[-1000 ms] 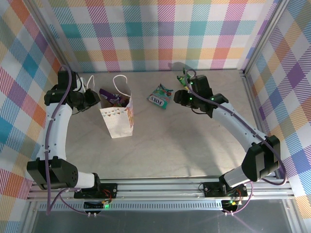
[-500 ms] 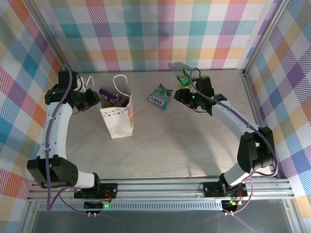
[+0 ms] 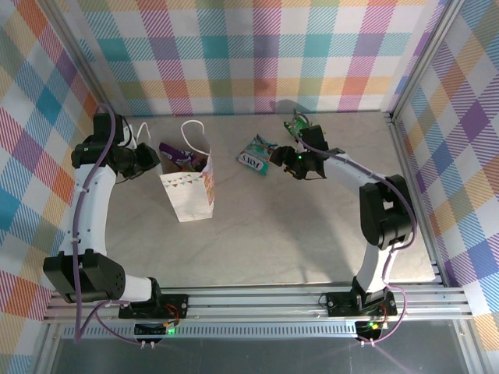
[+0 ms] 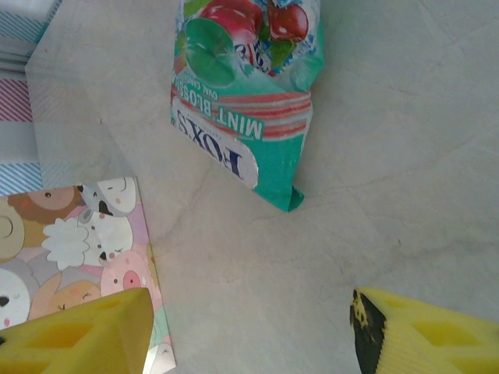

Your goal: Place the snacks into the paper bag

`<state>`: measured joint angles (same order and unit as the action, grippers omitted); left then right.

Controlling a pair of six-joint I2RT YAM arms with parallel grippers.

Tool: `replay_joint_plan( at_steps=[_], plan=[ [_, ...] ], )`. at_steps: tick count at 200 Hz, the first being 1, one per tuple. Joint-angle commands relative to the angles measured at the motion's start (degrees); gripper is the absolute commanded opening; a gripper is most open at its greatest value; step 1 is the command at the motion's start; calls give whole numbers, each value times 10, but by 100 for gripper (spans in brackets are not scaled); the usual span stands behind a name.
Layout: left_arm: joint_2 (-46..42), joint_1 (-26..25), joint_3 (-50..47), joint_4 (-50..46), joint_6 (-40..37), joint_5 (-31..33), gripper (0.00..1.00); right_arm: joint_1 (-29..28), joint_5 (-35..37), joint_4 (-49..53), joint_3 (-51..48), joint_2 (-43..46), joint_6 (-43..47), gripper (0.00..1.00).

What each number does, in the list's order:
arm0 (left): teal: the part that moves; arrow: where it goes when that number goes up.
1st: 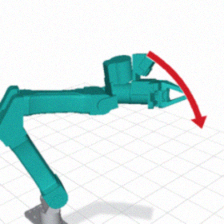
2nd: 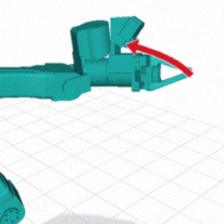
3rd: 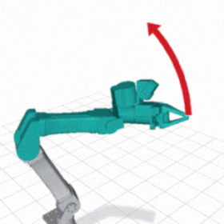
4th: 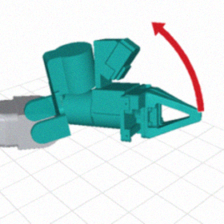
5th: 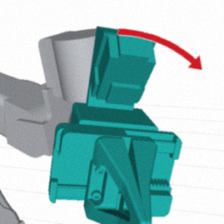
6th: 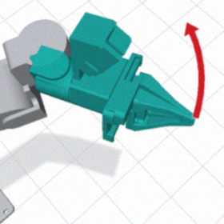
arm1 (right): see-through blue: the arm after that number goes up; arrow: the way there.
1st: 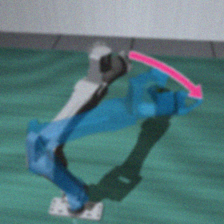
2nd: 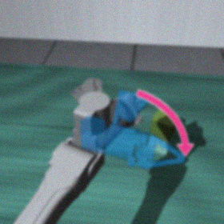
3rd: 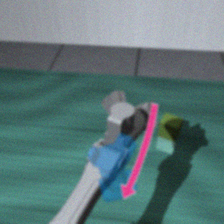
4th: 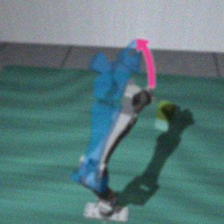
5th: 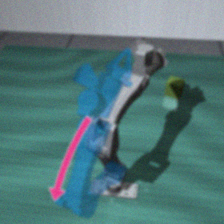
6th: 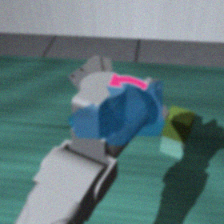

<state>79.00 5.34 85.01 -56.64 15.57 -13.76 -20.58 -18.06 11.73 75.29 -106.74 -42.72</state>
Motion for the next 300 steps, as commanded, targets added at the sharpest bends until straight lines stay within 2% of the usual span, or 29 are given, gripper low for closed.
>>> replay_joint_plan(
  at_steps=[1,57,76,129,300],
  plan=[
    [-14,-3,12,-15,-9,14,24,3,-16,-18,41,-29,-5,69],
    [-12,-2,14,-7,-9,19,25,3,-8,19,121,-111,3,76],
    [-9,-2,16,-6,-10,22,25,3,3,44,150,-136,11,81],
    [-9,-2,14,0,-14,22,25,3,14,73,198,-177,21,87],
    [14,-2,20,6,-15,29,25,-3,-3,129,359,-305,24,84]
  ],
)
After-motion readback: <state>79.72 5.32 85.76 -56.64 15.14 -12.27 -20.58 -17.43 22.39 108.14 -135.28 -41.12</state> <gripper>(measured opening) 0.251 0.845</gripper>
